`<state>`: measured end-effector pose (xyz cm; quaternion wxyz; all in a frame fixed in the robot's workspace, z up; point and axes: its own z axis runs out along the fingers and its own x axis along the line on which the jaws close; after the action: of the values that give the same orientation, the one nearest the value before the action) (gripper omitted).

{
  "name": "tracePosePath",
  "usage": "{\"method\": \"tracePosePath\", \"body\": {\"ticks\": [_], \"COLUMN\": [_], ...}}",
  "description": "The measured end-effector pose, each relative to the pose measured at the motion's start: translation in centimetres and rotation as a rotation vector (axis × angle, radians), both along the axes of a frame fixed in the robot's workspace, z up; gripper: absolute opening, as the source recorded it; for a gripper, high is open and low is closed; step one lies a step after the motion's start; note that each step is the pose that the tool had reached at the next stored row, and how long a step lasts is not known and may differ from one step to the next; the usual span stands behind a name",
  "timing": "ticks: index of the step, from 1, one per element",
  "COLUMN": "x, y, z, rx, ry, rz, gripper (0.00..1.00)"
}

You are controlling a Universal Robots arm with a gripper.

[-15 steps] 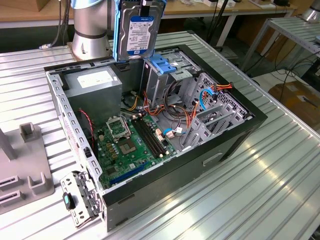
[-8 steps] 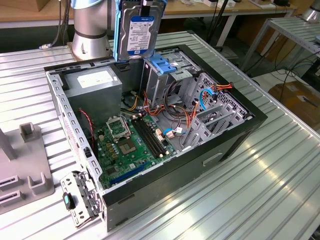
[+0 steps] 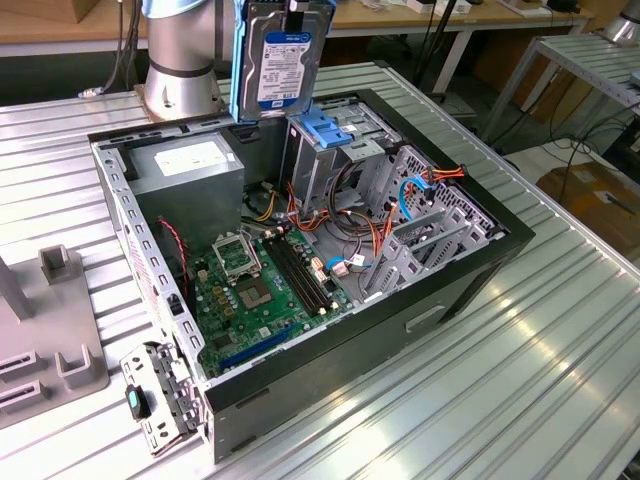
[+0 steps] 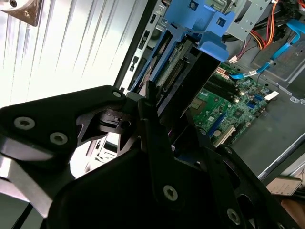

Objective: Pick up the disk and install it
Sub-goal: 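Insert the disk into the insertion slot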

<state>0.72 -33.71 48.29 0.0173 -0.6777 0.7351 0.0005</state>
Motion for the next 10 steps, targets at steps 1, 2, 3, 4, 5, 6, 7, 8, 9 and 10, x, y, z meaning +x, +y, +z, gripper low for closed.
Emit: {"method": "tracePosePath", "body": {"ticks": [1,2,3,4,5,6,7,8,9,10], "x": [0.14,0.39,0.62,0.76,0.96,1.15,1.3,1.63,1.64,1.65], "y": [0.0,0.0,0.0,0.0,0.0,0.0,0.0,0.0,0.0,0.0], "z": [0.0,0.0,0.0,0.0,0.0,0.0,0.0,0.0,0.0,0.0], "rx": [0.0,0.0,0.0001,0.0001,0.0001,0.0001,0.0001,0.0,0.0001,0.0], "ry": [0.0,0.0,0.0,0.0,0.0,-0.0001,-0.0001,0.0,0.0,0.0], "rz": [0.0,0.0,0.0,0.0,0.0,0.0,0.0,0.0,0.0,0.0], "gripper": [0.35,0.35,0.35,0.35,0.35,0.35,0.35,0.35,0.35,0.35]}}
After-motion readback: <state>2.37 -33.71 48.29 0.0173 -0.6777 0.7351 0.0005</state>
